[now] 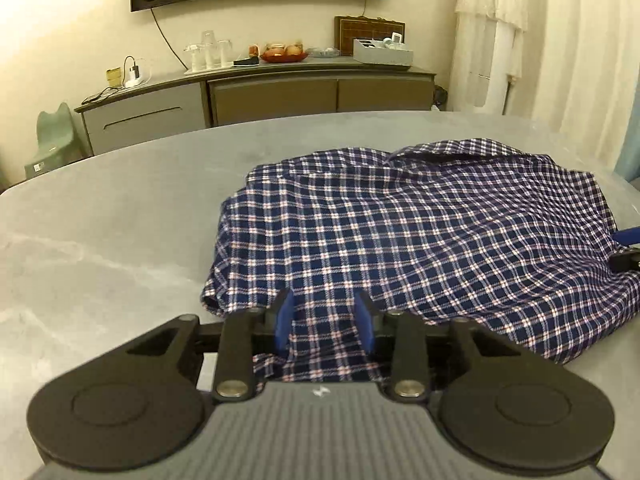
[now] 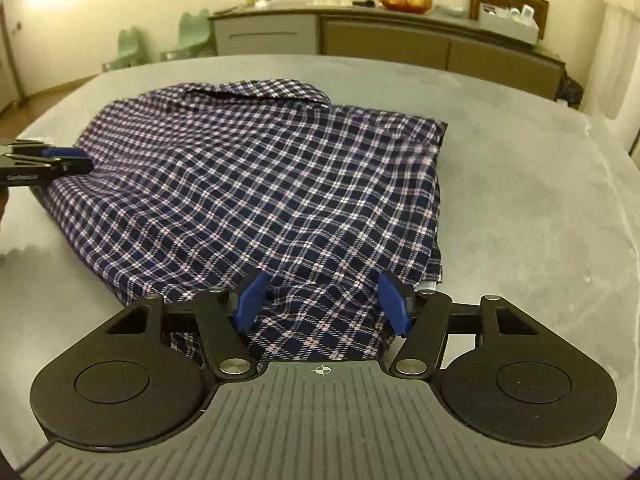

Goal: Fold clothes

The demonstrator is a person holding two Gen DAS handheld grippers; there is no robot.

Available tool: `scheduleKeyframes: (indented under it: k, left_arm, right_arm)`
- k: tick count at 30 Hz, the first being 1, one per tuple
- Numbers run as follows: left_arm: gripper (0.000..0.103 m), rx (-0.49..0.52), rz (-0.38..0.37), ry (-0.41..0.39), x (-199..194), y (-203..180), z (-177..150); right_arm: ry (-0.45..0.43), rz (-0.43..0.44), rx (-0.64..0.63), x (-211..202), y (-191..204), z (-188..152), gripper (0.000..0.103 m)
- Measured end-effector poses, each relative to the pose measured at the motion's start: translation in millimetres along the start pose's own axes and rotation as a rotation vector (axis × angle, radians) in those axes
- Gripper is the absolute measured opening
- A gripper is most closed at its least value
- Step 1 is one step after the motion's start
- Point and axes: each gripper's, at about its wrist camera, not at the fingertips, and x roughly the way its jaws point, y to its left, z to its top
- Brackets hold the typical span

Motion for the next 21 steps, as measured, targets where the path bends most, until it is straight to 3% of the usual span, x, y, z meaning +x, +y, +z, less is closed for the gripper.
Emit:
scheduleKeyframes:
  k: [1, 3, 5, 7, 9, 16, 21]
  left_arm:
    - [0.032, -0.011, -0.003, -0.015, -4.6, -1.2, 3.1]
    - [0.046, -0.019, -0.066, -0.066, -17.1, -6.4, 8.4]
    - [0.052, -0.026, -0.085, -0.044, -12.4, -9.2, 9.0]
    - [0.051, -0.07, -0.069, 0.019, 1.3, -5.4, 1.0]
    - [0.051, -0.112, -0.078, 0.012, 4.6, 0.1, -3.4]
    - [0.056, -0.127, -0.009, 0.012, -24.2, -10.7, 0.2]
    - [0.056, -0.126, 0.025, 0.044, -14.5, -17.1, 2.7]
  right_arm:
    - [-0.012, -0.002, 0.017, -5.9, -2.0, 1.1, 0.062]
    - [-0.054, 0.018, 0.035, -17.7, -4.9, 3.8, 0.063]
    - [-0.088, 0.035, 0.043, -24.9, -4.7, 3.3, 0.064]
    - [-0.088, 0.018, 0.058, -26.8, -2.5, -1.6, 0.068]
    - [-0.087, 0.001, 0.073, -28.6, -0.2, -6.4, 0.08]
    - [-0.085, -0.059, 0.125, -35.0, 7.5, -23.5, 0.083]
    - [0.004, -0.104, 0.017, 0.5, 22.2, -29.3, 0.076]
